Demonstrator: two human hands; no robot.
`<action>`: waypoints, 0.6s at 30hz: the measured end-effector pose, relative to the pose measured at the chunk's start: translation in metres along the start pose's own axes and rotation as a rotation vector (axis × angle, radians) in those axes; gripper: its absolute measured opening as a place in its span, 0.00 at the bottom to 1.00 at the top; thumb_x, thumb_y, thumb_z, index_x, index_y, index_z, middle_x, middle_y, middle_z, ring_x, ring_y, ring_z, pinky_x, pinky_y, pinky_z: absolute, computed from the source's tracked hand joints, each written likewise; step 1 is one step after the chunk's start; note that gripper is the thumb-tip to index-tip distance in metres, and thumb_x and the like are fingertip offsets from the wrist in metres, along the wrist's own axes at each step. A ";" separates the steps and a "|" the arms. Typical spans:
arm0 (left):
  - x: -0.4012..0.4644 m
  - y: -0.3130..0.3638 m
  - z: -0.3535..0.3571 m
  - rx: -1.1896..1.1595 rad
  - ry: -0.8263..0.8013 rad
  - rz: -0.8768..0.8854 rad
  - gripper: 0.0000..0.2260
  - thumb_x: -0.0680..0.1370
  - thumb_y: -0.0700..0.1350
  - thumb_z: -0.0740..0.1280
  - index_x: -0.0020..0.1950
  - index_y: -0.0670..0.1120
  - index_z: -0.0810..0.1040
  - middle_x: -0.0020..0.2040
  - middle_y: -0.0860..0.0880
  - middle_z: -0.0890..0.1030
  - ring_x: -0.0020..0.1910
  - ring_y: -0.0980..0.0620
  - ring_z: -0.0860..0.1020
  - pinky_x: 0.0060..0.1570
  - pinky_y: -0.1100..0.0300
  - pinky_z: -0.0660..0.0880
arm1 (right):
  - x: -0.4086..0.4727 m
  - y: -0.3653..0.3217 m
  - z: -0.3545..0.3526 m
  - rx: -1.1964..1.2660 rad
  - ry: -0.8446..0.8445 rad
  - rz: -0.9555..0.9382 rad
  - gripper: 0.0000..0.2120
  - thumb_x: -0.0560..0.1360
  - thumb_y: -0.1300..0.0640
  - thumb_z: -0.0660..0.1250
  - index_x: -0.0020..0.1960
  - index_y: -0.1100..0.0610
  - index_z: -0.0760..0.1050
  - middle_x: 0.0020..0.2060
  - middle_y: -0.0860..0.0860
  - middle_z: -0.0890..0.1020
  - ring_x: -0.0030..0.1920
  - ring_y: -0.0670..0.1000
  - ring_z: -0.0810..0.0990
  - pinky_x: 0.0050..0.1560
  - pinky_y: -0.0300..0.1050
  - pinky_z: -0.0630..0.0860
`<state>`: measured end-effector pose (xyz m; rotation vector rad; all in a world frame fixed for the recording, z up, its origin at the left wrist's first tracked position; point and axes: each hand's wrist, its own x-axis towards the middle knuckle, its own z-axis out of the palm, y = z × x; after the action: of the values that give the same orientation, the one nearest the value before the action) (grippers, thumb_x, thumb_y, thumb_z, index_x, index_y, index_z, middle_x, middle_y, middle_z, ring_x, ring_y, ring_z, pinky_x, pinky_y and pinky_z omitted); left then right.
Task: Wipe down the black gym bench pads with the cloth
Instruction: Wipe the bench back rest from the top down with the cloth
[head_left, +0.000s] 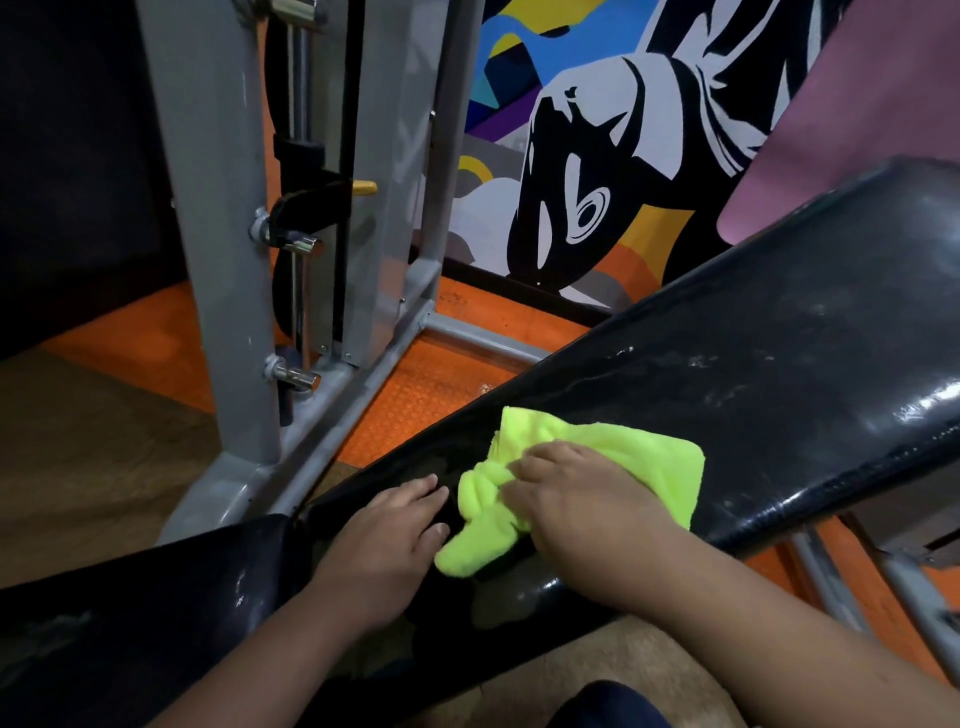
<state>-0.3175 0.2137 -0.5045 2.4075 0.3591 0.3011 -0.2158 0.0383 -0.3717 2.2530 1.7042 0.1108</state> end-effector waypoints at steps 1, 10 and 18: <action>-0.001 0.000 0.000 0.006 -0.003 0.007 0.22 0.82 0.55 0.57 0.76 0.57 0.62 0.77 0.61 0.59 0.75 0.59 0.56 0.71 0.62 0.55 | -0.005 -0.001 0.003 -0.001 -0.005 -0.024 0.19 0.76 0.54 0.54 0.62 0.51 0.77 0.59 0.49 0.79 0.64 0.54 0.73 0.69 0.50 0.67; -0.003 0.002 0.001 0.009 0.010 0.018 0.22 0.82 0.54 0.58 0.76 0.56 0.62 0.77 0.61 0.59 0.75 0.60 0.56 0.69 0.65 0.54 | -0.022 -0.008 0.007 0.032 0.008 0.004 0.16 0.75 0.55 0.61 0.62 0.49 0.76 0.60 0.48 0.79 0.67 0.53 0.72 0.73 0.49 0.61; -0.003 0.000 0.002 0.026 0.022 0.028 0.22 0.81 0.54 0.58 0.76 0.56 0.63 0.77 0.60 0.60 0.75 0.59 0.57 0.70 0.64 0.55 | -0.029 -0.015 0.007 0.010 0.005 0.027 0.16 0.72 0.54 0.64 0.60 0.48 0.77 0.59 0.47 0.80 0.65 0.52 0.73 0.73 0.49 0.61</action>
<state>-0.3197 0.2120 -0.5064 2.4384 0.3415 0.3369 -0.2368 0.0132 -0.3788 2.2856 1.6809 0.1142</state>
